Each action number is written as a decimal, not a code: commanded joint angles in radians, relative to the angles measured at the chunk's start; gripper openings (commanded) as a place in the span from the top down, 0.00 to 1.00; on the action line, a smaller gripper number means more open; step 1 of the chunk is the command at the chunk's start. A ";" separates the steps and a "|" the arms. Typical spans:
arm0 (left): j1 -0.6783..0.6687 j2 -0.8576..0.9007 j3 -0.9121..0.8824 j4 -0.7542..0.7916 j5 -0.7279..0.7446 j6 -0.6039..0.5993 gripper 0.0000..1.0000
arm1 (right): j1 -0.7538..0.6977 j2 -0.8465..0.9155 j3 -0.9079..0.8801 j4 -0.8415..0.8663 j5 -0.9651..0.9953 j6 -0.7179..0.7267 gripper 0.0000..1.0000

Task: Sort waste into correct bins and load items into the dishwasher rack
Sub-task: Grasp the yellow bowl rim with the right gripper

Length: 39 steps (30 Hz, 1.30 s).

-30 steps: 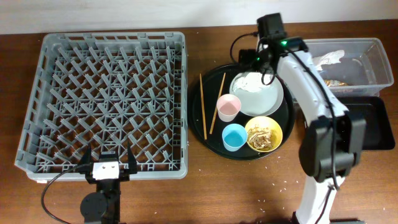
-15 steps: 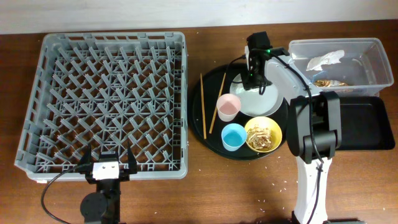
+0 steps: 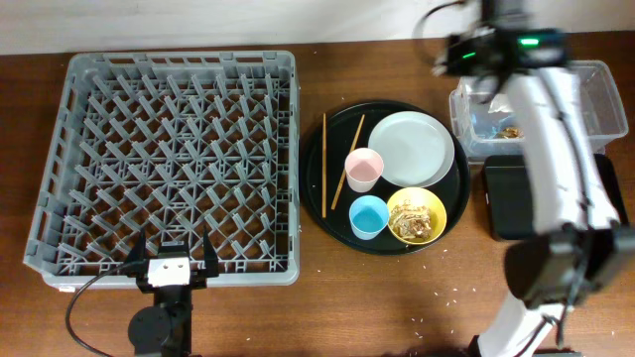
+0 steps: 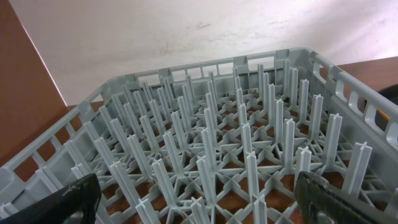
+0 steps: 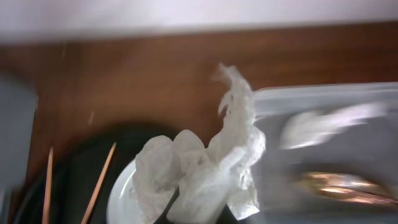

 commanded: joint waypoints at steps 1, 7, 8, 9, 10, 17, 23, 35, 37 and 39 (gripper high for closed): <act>0.005 0.000 -0.005 0.000 0.011 0.013 0.01 | -0.123 0.065 -0.011 -0.004 0.019 0.021 0.96; 0.005 0.000 -0.005 0.001 0.011 0.013 0.01 | -0.212 0.188 -0.012 0.003 -0.027 0.020 0.04; 0.005 0.000 -0.005 0.000 0.011 0.013 0.01 | -0.212 0.187 -0.012 0.000 -0.047 0.020 0.03; 0.005 0.000 -0.005 0.001 0.011 0.013 0.01 | -0.212 0.182 -0.011 -0.002 -0.066 0.020 0.03; 0.005 0.000 -0.005 0.000 0.011 0.013 0.01 | -0.211 0.167 -0.010 -0.010 -0.102 0.020 0.03; 0.005 0.000 -0.005 0.001 0.011 0.013 0.01 | -0.204 -0.020 -0.010 -0.233 -0.447 0.021 0.25; 0.005 0.000 -0.005 0.000 0.011 0.013 0.01 | -0.063 -0.032 -0.112 -0.442 -0.434 0.042 0.39; 0.005 0.000 -0.005 0.000 0.011 0.013 0.01 | 0.143 -0.032 -0.613 -0.108 -0.324 0.218 0.63; 0.005 0.000 -0.005 0.001 0.011 0.013 0.01 | 0.156 -0.032 -0.659 -0.066 -0.325 0.231 0.63; 0.005 0.000 -0.005 0.001 0.011 0.013 0.01 | 0.169 -0.031 -0.680 -0.047 -0.325 0.245 0.63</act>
